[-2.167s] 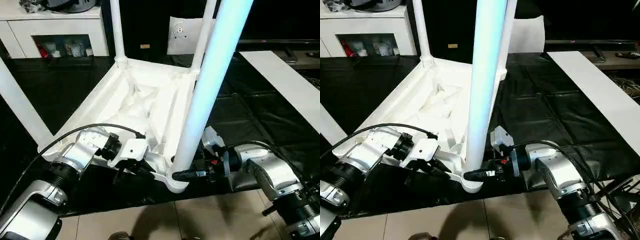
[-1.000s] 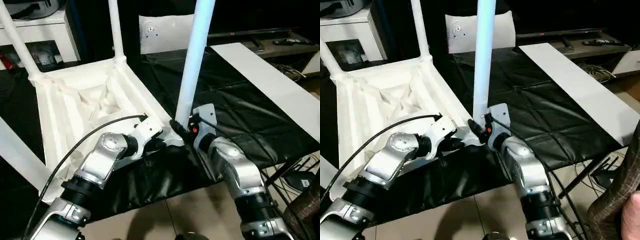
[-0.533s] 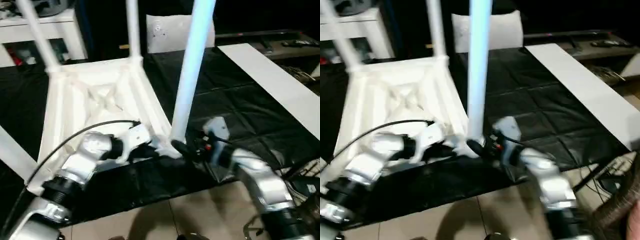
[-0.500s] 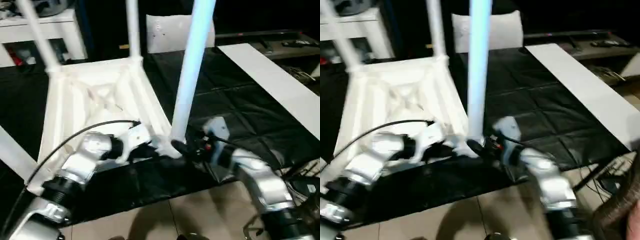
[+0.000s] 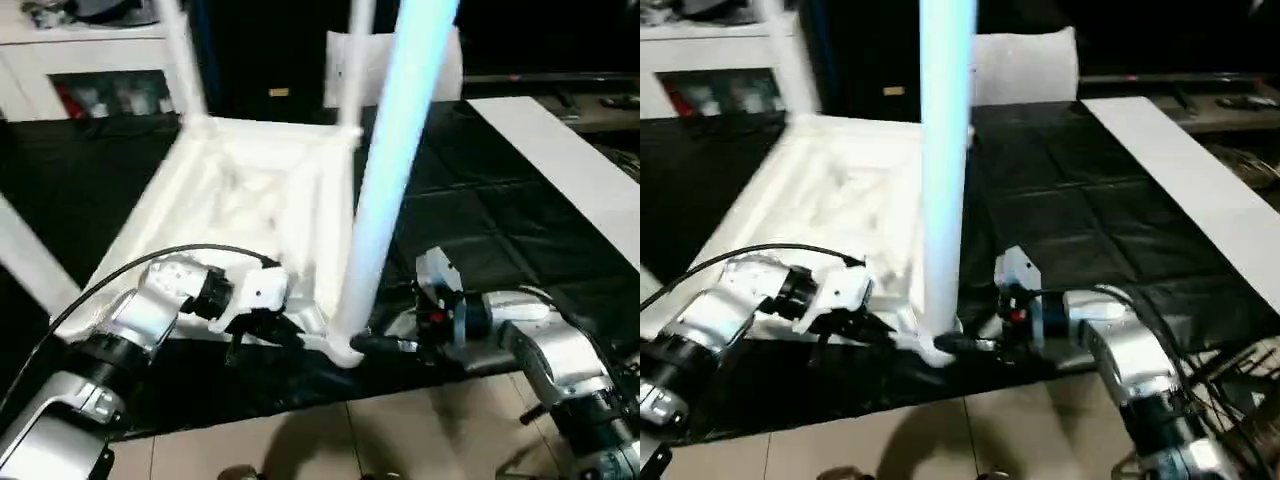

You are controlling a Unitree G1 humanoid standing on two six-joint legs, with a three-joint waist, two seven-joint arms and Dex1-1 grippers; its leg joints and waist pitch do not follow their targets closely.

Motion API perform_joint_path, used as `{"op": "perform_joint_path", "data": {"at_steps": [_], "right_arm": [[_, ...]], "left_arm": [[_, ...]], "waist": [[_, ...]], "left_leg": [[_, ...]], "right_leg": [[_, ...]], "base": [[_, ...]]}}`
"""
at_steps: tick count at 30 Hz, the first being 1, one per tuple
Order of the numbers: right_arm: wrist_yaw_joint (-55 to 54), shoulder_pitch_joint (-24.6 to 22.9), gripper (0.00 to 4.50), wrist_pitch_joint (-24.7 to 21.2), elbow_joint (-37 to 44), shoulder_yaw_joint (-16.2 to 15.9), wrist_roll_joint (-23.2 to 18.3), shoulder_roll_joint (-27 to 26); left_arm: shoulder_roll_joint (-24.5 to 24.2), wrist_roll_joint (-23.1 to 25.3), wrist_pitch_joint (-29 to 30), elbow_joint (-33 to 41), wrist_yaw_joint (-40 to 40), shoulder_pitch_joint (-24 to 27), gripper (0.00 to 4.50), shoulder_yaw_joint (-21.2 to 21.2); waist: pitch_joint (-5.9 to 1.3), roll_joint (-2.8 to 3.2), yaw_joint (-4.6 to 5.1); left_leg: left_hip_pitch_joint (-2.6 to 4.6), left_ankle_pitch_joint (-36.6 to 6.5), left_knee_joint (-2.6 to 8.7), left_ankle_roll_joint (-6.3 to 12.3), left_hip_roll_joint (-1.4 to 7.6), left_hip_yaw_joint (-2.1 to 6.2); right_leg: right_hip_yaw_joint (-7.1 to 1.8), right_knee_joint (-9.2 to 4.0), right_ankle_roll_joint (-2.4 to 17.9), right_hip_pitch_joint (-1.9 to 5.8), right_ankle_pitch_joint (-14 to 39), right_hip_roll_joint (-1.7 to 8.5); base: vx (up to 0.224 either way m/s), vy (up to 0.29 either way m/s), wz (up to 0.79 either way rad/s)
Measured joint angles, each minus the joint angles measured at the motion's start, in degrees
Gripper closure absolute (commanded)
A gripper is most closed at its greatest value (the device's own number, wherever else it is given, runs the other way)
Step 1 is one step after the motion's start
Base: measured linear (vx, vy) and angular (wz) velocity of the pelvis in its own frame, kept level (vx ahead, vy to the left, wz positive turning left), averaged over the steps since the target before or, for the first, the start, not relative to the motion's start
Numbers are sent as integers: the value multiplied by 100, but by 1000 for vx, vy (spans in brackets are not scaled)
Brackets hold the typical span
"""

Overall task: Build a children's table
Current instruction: Rotate leg to tighten

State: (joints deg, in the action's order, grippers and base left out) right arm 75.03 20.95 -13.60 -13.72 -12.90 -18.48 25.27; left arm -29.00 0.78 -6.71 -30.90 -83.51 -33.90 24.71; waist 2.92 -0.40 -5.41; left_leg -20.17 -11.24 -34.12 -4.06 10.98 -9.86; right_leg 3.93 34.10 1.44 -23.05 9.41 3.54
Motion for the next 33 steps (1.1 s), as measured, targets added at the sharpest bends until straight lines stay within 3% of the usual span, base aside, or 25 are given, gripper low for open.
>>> {"op": "perform_joint_path", "data": {"at_steps": [18,24,26,30,33], "right_arm": [[551,407,239,-101,-504,-166,-13,-160],[520,404,251,-233,-504,-121,-12,-207],[239,224,252,-318,-270,-45,-14,-318],[-745,-96,253,-368,-20,145,76,-740],[-1519,-95,254,-384,-10,276,265,-978]], "left_arm": [[36,57,-497,-492,-245,-249,450,79],[36,59,-491,-506,-236,-265,450,93],[12,59,-233,-348,-111,-185,450,0],[9,95,640,19,399,46,450,-276],[153,112,1255,206,905,159,450,-475]], "waist": [[-1,-4,-14],[-2,-2,-26],[-4,2,-29],[-11,28,77],[-9,28,264]], "left_leg": [[5,1,-1,-1,3,-1],[7,1,-1,-1,3,-1],[13,1,0,-2,5,-1],[33,2,0,-4,3,-1],[50,3,-1,-6,0,1]], "right_leg": [[2,4,-11,4,7,0],[2,5,-9,5,6,0],[2,5,-9,10,5,-1],[-1,9,-6,21,4,-2],[6,-12,-13,17,7,-2]], "base": [[0,0,0],[0,0,0],[0,0,0],[-13,-1,-2],[0,0,0]]}}
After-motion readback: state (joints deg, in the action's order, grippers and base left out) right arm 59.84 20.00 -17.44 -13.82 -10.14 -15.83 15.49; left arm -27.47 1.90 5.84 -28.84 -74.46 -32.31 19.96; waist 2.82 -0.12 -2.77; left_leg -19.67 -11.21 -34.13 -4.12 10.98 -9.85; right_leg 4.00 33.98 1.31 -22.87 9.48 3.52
